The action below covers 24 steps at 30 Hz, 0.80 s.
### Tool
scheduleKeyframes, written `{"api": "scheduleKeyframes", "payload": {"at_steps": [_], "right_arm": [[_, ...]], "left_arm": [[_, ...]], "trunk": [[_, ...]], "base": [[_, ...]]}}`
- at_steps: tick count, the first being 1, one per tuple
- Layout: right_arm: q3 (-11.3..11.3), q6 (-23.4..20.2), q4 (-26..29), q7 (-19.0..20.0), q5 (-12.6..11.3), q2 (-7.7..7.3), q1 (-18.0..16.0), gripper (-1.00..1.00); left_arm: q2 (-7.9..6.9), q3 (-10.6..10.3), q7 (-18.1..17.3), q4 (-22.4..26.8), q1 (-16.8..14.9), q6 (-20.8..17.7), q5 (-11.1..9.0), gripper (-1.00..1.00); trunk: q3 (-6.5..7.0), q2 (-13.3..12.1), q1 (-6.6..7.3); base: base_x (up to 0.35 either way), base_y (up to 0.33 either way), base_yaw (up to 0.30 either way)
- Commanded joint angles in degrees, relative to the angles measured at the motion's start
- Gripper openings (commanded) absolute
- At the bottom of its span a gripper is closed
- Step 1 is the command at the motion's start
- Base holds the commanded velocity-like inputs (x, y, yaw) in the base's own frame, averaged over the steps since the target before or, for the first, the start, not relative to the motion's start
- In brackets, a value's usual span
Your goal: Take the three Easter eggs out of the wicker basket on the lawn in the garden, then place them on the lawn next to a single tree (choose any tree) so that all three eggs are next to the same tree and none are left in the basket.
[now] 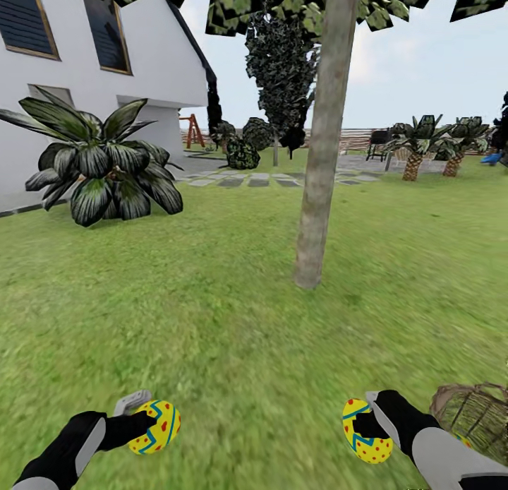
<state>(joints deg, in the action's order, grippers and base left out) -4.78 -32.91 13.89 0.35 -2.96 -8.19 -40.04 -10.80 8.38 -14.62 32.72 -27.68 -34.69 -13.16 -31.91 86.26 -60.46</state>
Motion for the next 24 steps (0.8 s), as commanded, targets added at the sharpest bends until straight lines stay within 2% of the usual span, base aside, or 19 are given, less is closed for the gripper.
{"api": "scheduleKeyframes", "payload": {"at_steps": [1, 24], "right_arm": [[-0.49, -0.32, 0.08, 0.04, -0.29, -0.05, -0.04, -1.0], [-0.58, -0.32, -0.2, 0.0, -0.29, 0.29, -0.04, -1.0]], "left_arm": [[0.03, 0.23, -0.23, 0.06, -0.01, -0.38, -0.12, -1.0], [0.08, 0.21, -0.23, -0.03, -0.01, -0.38, -0.08, -1.0]], "trunk": [[-0.06, 0.03, -0.02], [-0.06, 0.03, -0.02]], "base": [[0.22, 0.291, -0.298], [0.22, 0.291, -0.298]]}}
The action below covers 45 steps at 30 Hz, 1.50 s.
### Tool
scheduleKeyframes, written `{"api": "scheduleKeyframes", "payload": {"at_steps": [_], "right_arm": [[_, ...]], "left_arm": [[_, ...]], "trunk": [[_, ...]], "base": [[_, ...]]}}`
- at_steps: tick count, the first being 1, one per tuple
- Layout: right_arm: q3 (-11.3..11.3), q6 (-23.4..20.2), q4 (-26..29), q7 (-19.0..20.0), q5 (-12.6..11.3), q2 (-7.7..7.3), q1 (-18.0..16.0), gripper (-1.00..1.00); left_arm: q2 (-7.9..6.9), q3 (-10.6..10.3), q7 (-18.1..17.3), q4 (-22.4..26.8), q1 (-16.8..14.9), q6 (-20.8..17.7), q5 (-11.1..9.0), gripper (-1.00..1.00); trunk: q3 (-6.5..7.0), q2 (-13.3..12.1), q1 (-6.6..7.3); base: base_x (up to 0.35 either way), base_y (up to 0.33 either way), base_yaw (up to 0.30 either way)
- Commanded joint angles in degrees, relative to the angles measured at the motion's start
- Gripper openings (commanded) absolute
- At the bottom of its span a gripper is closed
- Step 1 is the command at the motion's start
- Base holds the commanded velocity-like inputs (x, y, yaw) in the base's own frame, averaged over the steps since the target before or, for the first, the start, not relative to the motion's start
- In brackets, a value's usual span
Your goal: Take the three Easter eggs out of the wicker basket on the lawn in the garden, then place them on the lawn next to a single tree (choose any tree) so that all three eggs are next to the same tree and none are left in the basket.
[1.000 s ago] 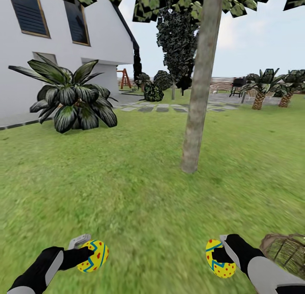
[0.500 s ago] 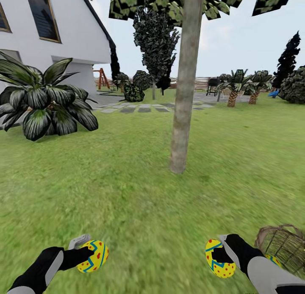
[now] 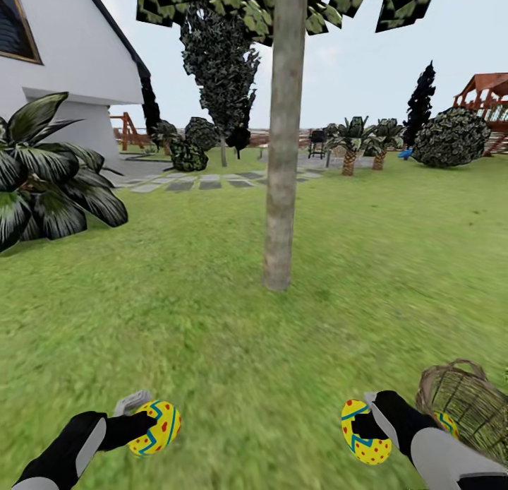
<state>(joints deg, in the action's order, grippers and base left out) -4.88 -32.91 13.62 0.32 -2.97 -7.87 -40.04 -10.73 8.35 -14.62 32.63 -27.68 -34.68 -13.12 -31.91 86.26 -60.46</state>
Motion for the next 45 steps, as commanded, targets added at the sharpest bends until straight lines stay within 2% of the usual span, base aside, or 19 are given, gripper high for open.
{"api": "scheduleKeyframes", "payload": {"at_steps": [1, 23, 45], "right_arm": [[-0.45, -0.3, 0.04, 0.03, -0.28, 0.22, -0.04, -1.0], [-0.39, -0.23, 0.01, 0.0, -0.28, 0.57, -0.04, -1.0], [-0.39, -0.32, 0.07, -0.06, -0.28, 0.48, -0.04, -1.0]], "left_arm": [[0.01, 0.25, -0.23, 0.06, -0.01, -0.38, -0.09, -1.0], [0.01, 0.18, -0.23, -0.64, -0.01, -0.3, -0.06, -1.0], [0.18, 0.12, -0.17, -0.72, -0.01, -0.36, 0.02, -1.0]], "trunk": [[-0.06, 0.03, -0.02], [-0.06, 0.03, -0.02], [-0.06, 0.03, -0.02]], "base": [[0.22, 0.291, -0.3], [0.22, 0.291, -0.287], [0.22, 0.291, -0.028]]}}
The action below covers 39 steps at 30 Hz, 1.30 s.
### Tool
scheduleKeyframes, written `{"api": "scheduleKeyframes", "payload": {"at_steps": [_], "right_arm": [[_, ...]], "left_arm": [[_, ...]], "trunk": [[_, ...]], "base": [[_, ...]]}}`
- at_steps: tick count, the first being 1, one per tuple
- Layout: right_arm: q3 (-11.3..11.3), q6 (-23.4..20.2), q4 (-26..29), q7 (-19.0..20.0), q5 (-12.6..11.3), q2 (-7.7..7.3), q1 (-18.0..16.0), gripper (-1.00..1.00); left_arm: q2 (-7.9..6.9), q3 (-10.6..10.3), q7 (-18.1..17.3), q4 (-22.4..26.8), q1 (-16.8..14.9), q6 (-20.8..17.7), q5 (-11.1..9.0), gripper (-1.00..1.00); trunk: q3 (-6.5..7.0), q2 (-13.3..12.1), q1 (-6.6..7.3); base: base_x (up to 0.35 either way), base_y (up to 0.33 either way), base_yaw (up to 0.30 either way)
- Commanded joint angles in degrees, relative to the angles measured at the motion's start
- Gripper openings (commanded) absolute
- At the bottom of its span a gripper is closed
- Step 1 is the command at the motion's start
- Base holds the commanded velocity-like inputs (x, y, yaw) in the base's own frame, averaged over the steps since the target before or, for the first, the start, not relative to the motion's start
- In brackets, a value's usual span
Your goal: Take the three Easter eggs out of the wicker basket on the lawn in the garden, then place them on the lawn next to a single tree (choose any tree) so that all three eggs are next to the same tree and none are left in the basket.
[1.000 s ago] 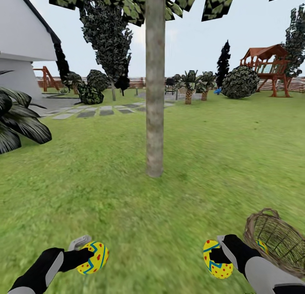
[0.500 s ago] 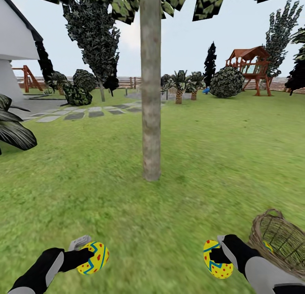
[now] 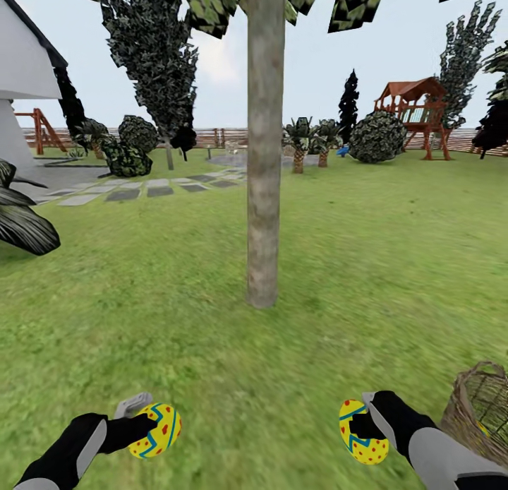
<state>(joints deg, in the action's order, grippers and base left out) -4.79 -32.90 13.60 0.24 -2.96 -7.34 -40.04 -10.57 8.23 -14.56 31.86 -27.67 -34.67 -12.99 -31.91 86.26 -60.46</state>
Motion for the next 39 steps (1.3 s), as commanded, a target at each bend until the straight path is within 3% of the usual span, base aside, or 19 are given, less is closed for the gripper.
{"api": "scheduleKeyframes", "payload": {"at_steps": [1, 20, 39], "right_arm": [[-0.48, -0.32, 0.08, 0.02, -0.29, -0.04, -0.04, -1.0], [-0.49, -0.32, 0.03, 0.03, -0.29, 0.03, -0.04, -1.0], [-0.56, -0.32, 0.02, 0.02, -0.29, 0.08, -0.04, -1.0]], "left_arm": [[0.06, 0.23, -0.22, 0.05, -0.01, -0.39, -0.11, -1.0], [0.29, 0.21, -0.21, -0.04, -0.01, -0.4, -0.04, -1.0], [0.29, 0.21, -0.21, -0.04, -0.01, -0.37, -0.15, -1.0]], "trunk": [[-0.06, 0.03, -0.02], [-0.24, 0.03, -0.02], [-0.27, 0.03, -0.02]], "base": [[0.22, 0.292, -0.266], [0.22, 0.292, -0.287], [0.22, 0.292, -0.009]]}}
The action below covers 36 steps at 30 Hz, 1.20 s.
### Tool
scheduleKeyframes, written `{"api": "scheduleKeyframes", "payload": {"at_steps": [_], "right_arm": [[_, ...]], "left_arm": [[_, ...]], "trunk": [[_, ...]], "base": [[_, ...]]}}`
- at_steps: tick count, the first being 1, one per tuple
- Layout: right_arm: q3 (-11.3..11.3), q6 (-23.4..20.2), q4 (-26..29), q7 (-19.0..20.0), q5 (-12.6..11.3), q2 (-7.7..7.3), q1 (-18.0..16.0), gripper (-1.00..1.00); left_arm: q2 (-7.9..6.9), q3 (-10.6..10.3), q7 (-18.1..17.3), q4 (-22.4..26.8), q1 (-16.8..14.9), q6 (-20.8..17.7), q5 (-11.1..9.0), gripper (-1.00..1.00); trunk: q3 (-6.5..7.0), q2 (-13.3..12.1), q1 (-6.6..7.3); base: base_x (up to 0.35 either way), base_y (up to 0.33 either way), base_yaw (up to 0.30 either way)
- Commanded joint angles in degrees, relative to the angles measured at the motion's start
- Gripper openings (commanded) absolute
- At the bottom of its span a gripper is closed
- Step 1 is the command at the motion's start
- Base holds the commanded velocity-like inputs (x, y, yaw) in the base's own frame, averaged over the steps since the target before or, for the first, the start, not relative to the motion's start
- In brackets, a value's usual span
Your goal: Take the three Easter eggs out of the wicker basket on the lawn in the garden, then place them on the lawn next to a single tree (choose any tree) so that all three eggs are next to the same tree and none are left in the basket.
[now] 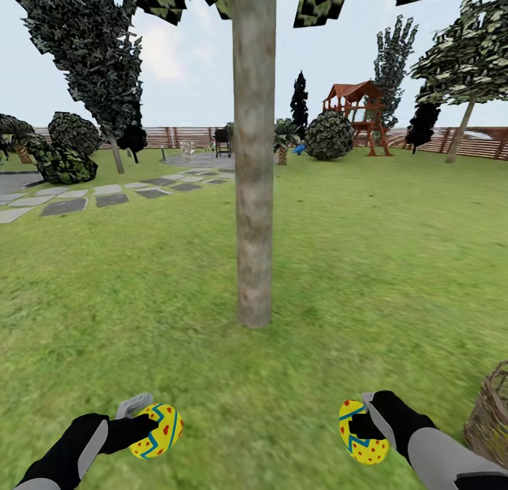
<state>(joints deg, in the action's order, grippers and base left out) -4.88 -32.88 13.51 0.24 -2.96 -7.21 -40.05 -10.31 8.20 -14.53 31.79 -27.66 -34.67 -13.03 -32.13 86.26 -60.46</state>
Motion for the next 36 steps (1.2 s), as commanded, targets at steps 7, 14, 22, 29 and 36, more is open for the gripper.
{"api": "scheduleKeyframes", "payload": {"at_steps": [7, 14, 22, 29, 36], "right_arm": [[-0.48, -0.34, 0.11, 0.02, -0.29, 0.0, -0.02, -1.0], [-0.48, -1.02, -0.44, -0.04, 0.76, -0.37, -0.02, -1.0], [-0.01, -2.79, -11.0, 0.01, 7.87, 0.65, -0.02, -1.0], [0.07, 1.05, -4.25, 0.31, 6.71, 0.16, -0.02, -1.0], [-0.02, 5.4, -3.76, 0.23, 4.31, -2.53, -0.02, -1.0]], "left_arm": [[-0.06, 0.23, -0.32, 0.03, -0.03, -0.26, -0.14, -1.0], [-0.46, 0.47, -0.33, -1.21, -0.03, -0.28, -0.06, -1.0], [-0.02, 0.18, -0.12, -1.36, -0.03, -0.29, -0.06, -1.0], [1.43, 0.04, 0.08, -0.78, -0.03, -0.22, -0.06, -1.0], [3.09, -0.02, 0.41, -1.2, -0.03, -0.22, 0.07, -1.0]], "trunk": [[-0.06, 0.03, -0.02], [-0.06, 0.03, -0.02], [-0.06, 0.03, -0.02], [-0.06, 0.03, -0.02], [-0.06, 0.03, -0.02]], "base": [[0.22, 0.291, 0.0], [0.22, 0.291, 0.0], [0.22, 0.291, 0.0], [0.22, 0.285, 0.0], [0.223, 0.259, 0.0]]}}
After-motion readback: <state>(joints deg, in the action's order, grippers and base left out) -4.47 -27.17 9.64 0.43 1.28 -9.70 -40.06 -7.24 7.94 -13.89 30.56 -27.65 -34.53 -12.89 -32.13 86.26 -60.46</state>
